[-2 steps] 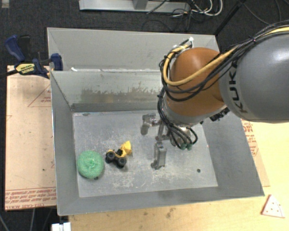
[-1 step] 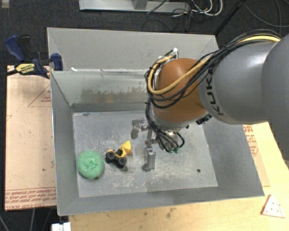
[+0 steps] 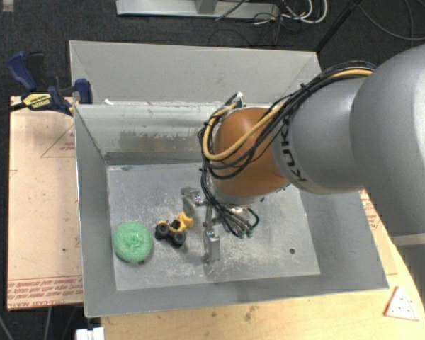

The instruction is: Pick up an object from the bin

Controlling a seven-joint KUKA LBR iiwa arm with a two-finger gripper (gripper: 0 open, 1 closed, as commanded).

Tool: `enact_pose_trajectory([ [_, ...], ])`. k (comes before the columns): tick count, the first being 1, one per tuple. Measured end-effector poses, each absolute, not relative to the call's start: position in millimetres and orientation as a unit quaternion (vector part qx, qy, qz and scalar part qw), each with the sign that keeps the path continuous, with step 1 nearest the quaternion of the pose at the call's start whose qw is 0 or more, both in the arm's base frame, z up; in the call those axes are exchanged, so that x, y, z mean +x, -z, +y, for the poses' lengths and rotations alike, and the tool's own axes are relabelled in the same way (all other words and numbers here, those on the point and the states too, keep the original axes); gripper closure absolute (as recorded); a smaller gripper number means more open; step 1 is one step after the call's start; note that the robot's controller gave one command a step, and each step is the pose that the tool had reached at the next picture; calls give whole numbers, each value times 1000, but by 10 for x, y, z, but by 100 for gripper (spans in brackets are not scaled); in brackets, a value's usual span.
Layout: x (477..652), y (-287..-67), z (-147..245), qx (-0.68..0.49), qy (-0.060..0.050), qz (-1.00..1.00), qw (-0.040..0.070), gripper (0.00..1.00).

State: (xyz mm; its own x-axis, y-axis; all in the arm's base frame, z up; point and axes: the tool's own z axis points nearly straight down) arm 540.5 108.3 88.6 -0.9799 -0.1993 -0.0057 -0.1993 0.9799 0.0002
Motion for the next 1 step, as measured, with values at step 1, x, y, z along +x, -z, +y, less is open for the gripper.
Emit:
enact_pose_trajectory([
  [1, 5520, -753, 1213, -35, -1, 999, 6, 0],
])
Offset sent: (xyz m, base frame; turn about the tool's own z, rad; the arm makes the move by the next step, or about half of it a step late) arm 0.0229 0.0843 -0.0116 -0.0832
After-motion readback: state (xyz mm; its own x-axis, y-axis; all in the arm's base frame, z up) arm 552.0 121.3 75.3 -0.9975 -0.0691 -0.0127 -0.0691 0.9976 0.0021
